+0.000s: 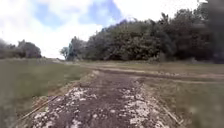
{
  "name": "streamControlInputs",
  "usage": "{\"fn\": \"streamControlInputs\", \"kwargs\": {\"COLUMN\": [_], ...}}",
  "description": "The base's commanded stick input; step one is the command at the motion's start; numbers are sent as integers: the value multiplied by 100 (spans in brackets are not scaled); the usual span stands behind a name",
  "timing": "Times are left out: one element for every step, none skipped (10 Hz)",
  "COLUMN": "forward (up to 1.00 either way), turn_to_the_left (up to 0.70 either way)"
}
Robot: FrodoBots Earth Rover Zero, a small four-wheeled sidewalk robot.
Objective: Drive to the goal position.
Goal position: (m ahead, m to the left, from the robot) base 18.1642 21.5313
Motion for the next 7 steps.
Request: {"fn": "streamControlInputs", "kwargs": {"forward": [85,85,85,85,85,85,85], "turn_to_the_left": [-33,-34,-34,0,0,0,0]}}
